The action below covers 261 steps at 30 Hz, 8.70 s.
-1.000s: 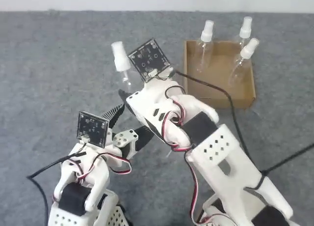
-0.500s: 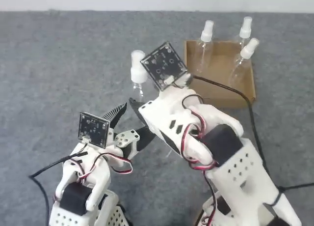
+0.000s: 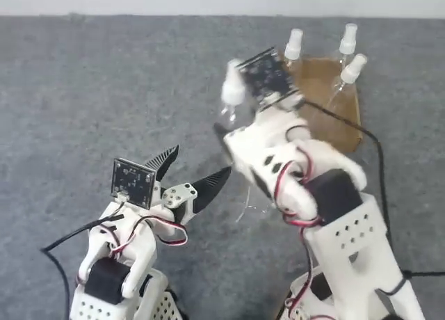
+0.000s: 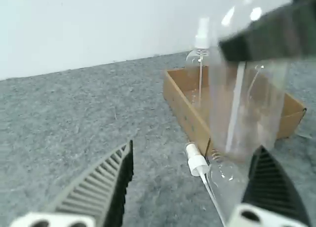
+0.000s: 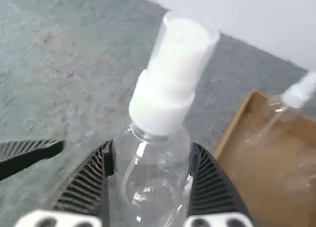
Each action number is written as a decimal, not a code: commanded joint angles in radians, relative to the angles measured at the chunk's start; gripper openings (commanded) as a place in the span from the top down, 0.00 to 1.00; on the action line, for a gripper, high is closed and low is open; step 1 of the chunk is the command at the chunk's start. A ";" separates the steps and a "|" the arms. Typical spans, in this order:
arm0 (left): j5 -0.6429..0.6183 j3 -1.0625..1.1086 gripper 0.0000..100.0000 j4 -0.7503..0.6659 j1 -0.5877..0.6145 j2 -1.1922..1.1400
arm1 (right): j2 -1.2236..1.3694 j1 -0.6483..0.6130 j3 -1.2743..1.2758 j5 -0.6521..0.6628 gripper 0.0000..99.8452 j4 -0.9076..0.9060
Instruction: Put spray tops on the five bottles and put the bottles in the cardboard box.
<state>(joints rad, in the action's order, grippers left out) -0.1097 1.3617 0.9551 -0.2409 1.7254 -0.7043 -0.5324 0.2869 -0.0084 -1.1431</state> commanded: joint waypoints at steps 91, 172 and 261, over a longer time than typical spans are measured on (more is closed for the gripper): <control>0.020 0.064 0.99 -0.140 0.172 0.006 | 0.743 0.346 0.396 -0.005 0.81 1.310; 0.026 0.188 0.99 -0.247 0.100 0.008 | -0.383 0.091 0.816 -0.012 0.68 0.357; 0.029 0.245 0.99 -0.267 0.233 0.008 | -0.374 0.096 0.841 -0.006 0.68 0.392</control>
<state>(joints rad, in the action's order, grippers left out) -0.0898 1.6180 0.7204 -0.0031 1.7192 -1.0740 -0.4358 1.1431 -0.0084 -0.7841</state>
